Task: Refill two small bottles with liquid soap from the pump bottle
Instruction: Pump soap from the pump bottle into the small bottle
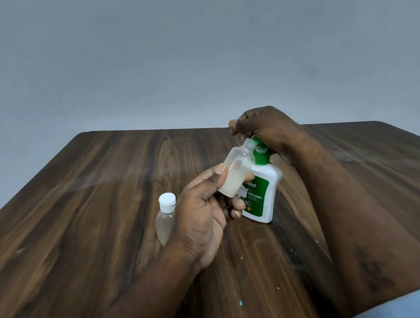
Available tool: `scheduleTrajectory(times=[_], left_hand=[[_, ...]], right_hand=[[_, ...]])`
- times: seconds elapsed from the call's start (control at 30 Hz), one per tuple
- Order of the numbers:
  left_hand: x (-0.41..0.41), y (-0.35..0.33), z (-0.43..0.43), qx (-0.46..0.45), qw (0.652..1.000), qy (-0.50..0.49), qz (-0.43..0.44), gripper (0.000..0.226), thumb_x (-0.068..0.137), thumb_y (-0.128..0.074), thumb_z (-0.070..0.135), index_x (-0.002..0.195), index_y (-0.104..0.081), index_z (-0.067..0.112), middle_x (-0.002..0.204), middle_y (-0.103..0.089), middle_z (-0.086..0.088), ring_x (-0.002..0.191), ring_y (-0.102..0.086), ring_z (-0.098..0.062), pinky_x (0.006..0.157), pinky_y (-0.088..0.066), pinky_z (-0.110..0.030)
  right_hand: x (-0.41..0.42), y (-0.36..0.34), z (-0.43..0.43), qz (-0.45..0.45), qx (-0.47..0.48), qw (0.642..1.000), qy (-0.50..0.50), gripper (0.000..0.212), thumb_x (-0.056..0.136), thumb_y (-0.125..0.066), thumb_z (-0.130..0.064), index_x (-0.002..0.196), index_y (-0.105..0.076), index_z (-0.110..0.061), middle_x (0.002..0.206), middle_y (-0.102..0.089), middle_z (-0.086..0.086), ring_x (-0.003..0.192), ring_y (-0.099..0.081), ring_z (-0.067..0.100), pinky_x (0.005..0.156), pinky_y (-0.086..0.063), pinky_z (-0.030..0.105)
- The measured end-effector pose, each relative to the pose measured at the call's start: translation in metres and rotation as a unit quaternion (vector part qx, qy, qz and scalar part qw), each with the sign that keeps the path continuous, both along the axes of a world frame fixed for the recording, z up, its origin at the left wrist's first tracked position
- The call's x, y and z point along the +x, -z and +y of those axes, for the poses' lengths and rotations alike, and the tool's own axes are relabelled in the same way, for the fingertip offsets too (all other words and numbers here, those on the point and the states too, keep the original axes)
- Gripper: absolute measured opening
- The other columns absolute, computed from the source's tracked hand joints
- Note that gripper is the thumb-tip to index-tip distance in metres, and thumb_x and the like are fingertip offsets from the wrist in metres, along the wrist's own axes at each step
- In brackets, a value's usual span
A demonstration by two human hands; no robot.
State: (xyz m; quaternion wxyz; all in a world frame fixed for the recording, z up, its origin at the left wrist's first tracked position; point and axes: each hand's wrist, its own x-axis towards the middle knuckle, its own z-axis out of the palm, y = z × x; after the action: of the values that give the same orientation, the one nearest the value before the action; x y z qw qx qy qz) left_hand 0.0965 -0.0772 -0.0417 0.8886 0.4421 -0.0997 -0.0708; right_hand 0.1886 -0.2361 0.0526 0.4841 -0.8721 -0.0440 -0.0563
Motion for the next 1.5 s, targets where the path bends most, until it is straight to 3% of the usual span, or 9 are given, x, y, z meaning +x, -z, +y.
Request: scheduleTrajectory(times=[0.13, 0.47, 0.6, 0.73, 1.07, 1.27, 1.5], left_hand=[[-0.0007, -0.0005, 0.0005, 0.001, 1.000, -0.004, 0.008, 0.055, 0.089, -0.059, 0.033, 0.131, -0.062, -0.002, 0.119, -0.066, -0.038, 0.059, -0.054, -0.019, 0.052, -0.043, -0.027], [0.0015, 0.0013, 0.0011, 0.002, 1.000, 0.002, 0.001, 0.050, 0.095, -0.056, 0.033, 0.130, -0.064, -0.001, 0.115, -0.073, -0.027, 0.060, -0.054, -0.018, 0.053, -0.044, -0.026], [0.0014, 0.0021, 0.0011, 0.002, 1.000, 0.000, 0.005, 0.044, 0.100, -0.054, 0.030, 0.130, -0.064, -0.001, 0.115, -0.072, -0.030, 0.060, -0.054, -0.018, 0.052, -0.044, -0.026], [0.0010, 0.0014, 0.0005, 0.001, 1.000, 0.001, 0.006, 0.051, 0.093, -0.056, 0.033, 0.130, -0.064, -0.001, 0.113, -0.074, -0.027, 0.060, -0.054, -0.017, 0.053, -0.044, -0.026], [0.0010, 0.0008, 0.0008, -0.006, 1.000, 0.004, 0.002, 0.050, 0.092, -0.058, 0.033, 0.129, -0.064, -0.001, 0.111, -0.075, -0.026, 0.059, -0.053, -0.018, 0.052, -0.043, -0.026], [-0.0001, 0.0000, 0.0003, -0.003, 1.000, 0.008, -0.002, 0.050, 0.093, -0.056, 0.035, 0.125, -0.065, -0.002, 0.107, -0.075, -0.024, 0.059, -0.054, -0.016, 0.052, -0.043, -0.025], [-0.0008, -0.0019, 0.0012, -0.011, 0.999, 0.029, 0.013, 0.057, 0.092, -0.053, 0.043, 0.127, -0.066, 0.000, 0.105, -0.074, -0.024, 0.058, -0.054, -0.015, 0.053, -0.043, -0.025]], right_hand=[[-0.0001, 0.0023, -0.0005, 0.003, -0.006, 1.000, -0.003, 0.022, 0.096, -0.072, -0.032, 0.085, -0.079, -0.014, 0.076, -0.065, 0.000, 0.067, -0.053, 0.016, 0.071, -0.043, 0.034], [-0.0013, -0.0047, 0.0007, 0.001, -0.013, 1.000, 0.005, 0.017, 0.097, -0.070, -0.025, 0.086, -0.077, -0.013, 0.069, -0.062, -0.004, 0.065, -0.053, 0.015, 0.061, -0.043, 0.029], [0.0001, -0.0024, 0.0007, 0.006, -0.018, 1.000, -0.004, 0.017, 0.096, -0.070, -0.027, 0.086, -0.078, -0.016, 0.076, -0.064, -0.002, 0.071, -0.054, 0.018, 0.071, -0.045, 0.036], [0.0000, 0.0010, 0.0005, 0.008, -0.020, 1.000, -0.011, 0.022, 0.096, -0.071, -0.033, 0.082, -0.078, -0.017, 0.080, -0.066, 0.000, 0.076, -0.056, 0.020, 0.076, -0.045, 0.040], [-0.0033, -0.0050, 0.0002, 0.003, -0.001, 1.000, 0.000, 0.022, 0.098, -0.071, -0.031, 0.085, -0.076, -0.014, 0.061, -0.060, -0.008, 0.057, -0.050, 0.011, 0.057, -0.041, 0.026], [-0.0016, -0.0012, 0.0023, 0.010, -0.014, 1.000, -0.009, 0.019, 0.096, -0.071, -0.026, 0.081, -0.077, -0.016, 0.076, -0.063, 0.001, 0.071, -0.052, 0.020, 0.073, -0.043, 0.038], [-0.0027, -0.0008, 0.0013, 0.003, -0.009, 1.000, -0.008, 0.023, 0.097, -0.072, -0.033, 0.082, -0.078, -0.016, 0.076, -0.065, 0.002, 0.071, -0.054, 0.019, 0.073, -0.044, 0.038]])
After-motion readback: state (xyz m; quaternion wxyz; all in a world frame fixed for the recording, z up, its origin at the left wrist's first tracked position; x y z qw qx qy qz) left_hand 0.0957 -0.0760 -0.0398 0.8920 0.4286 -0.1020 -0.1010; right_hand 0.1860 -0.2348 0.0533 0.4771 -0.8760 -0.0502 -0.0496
